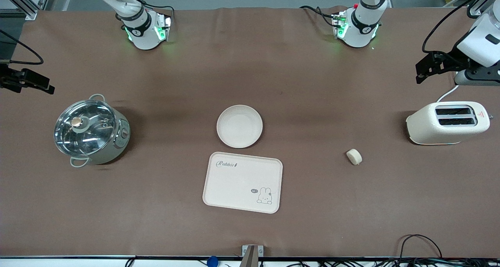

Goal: Place bun in plate and plate on tray
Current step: 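Reach the left gripper to the white bun while the right gripper nears the plate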

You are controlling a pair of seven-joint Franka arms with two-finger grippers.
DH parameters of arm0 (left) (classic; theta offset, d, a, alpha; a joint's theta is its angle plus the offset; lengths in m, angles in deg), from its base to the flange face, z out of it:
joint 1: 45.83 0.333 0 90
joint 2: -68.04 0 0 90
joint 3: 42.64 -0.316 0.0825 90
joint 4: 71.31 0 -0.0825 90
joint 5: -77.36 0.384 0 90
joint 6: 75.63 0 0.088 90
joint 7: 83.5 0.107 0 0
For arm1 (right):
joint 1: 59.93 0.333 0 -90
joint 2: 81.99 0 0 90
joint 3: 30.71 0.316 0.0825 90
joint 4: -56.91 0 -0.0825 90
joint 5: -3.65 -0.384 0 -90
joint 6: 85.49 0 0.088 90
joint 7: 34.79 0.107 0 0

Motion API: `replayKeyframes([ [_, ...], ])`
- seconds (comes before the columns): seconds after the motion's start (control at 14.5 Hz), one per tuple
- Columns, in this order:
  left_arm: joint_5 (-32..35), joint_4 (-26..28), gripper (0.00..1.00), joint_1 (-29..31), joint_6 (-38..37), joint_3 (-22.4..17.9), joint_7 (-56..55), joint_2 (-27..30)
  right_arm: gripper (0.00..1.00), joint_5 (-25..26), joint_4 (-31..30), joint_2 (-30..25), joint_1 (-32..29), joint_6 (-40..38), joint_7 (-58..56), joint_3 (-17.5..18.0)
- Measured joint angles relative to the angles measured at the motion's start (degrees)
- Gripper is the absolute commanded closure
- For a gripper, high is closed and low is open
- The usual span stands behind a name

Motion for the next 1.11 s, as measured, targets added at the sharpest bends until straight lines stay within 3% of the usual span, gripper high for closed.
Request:
replayKeyframes([
  [0.48, 0.00, -0.44, 0.00, -0.19, -0.05, -0.01, 0.00, -0.86, 0.00, 0.00, -0.20, 0.00, 0.05, -0.17, 0.00, 0.18],
  [0.76, 0.03, -2.60, 0.00, -0.07, 0.19, -0.12, -0.57, -6.73, 0.00, -0.47, -1.22, 0.50, 3.17, 0.66, 0.30, 0.72],
  [1.11, 0.04, -1.58, 0.00, -0.05, 7.48, -0.14, -8.22, -15.73, 0.00, -8.18, -3.68, 6.92, 6.24, 8.33, 3.25, 1.00],
])
